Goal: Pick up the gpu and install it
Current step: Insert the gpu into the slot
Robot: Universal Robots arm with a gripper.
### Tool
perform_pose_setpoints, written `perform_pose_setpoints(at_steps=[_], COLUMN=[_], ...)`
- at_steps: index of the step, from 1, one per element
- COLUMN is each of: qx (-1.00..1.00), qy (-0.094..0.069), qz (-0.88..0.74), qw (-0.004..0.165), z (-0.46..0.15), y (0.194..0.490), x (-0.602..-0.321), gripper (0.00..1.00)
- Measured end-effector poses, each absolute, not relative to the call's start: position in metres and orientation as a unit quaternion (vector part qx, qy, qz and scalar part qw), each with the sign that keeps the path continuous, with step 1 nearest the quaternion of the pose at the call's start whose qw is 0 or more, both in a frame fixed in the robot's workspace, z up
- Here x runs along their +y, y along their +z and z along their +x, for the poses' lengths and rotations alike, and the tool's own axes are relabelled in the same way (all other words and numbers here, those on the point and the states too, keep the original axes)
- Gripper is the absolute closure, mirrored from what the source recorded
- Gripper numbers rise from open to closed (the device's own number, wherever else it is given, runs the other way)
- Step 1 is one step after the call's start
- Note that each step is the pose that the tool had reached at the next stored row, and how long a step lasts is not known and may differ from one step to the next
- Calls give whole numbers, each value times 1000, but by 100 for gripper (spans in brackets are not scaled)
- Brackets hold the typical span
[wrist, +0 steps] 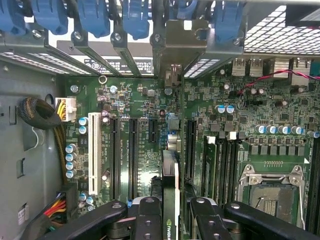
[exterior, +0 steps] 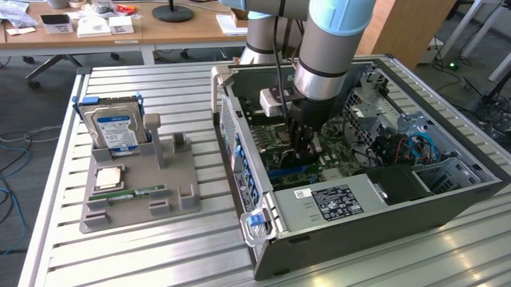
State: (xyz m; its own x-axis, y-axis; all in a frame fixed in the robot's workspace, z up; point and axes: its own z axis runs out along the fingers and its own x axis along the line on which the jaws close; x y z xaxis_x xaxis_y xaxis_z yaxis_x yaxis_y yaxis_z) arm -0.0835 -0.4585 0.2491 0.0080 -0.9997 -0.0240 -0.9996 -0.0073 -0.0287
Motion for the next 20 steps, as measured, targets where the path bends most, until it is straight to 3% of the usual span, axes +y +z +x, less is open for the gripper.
perform_pose_setpoints(at_steps=[20], qx=[704], qy=[-2], qz=[-710], qw=[19], z=[-84], y=[248], x=[-458], gripper=[73])
